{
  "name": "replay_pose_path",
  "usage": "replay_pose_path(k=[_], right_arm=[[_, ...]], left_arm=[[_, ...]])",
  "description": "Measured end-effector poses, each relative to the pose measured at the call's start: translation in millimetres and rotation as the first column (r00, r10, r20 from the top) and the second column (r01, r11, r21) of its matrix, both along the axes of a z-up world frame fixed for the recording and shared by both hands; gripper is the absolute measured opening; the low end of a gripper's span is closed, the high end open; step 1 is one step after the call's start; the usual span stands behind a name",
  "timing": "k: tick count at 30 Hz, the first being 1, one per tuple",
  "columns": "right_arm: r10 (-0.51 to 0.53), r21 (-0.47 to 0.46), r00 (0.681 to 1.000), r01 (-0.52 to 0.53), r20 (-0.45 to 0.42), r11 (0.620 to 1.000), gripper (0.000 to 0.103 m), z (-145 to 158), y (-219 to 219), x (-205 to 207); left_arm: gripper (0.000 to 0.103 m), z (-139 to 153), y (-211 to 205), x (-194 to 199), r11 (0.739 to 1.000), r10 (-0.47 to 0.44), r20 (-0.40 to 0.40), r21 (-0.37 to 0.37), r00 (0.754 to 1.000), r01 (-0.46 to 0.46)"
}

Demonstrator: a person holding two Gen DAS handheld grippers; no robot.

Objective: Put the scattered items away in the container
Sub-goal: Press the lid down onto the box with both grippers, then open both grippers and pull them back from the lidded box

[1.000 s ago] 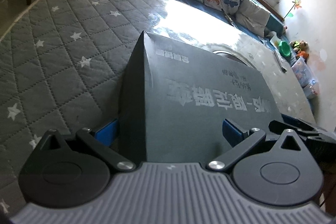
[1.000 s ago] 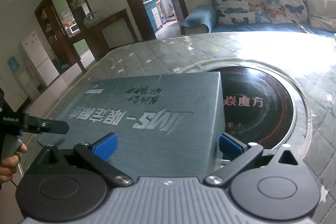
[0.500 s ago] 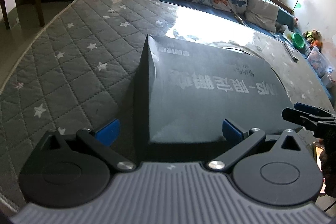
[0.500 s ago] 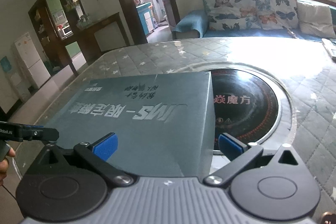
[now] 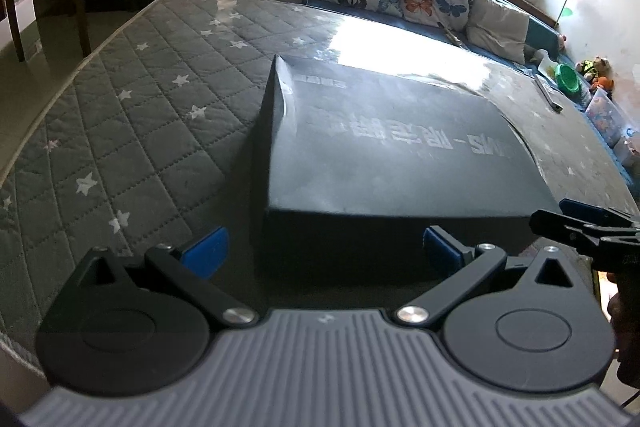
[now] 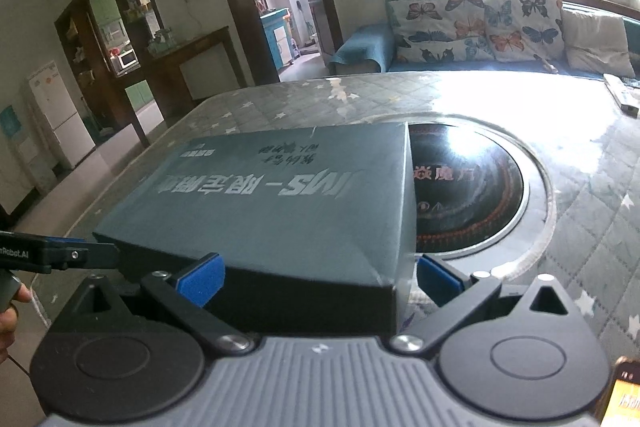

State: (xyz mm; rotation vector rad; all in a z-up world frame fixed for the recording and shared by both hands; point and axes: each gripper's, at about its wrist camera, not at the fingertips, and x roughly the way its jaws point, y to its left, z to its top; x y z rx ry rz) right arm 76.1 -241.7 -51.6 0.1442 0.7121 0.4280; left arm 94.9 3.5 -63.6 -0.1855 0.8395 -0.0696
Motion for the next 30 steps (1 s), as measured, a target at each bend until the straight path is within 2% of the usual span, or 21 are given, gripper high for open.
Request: replay_pose_path(k=[9,15,20,30], right_arm=[[-0.004,-0.011,1.0,0.004,-0.007,1.0,0.103,-7,6,-25],[-0.003,-0.056,1.0,0.002,-0.012,0.998,0.103,-16,11,-39],[0.003,-0.058,1.0,-0.004,-0.023,0.998,0.103,-21,14,-48],[-0.013,-0.117,0.999,0.009,-0.03,0.993,0.103,-32,13,-62]], left_arm=[[0.103,-2,-14,-26,0.999,-0.009,0.024,0.04,1.0,0.008],[0.103,-10,-23,-36,0.999,-0.013,-0.003,0.031,1.0,0.013],[0.103,-18,-34,-42,0.997,-0.017,-0.019,0.076,1.0,0.019],[0.103,-30,-34,-49,0.998,0.016,-0.045,0.067,0.999,-0.013]])
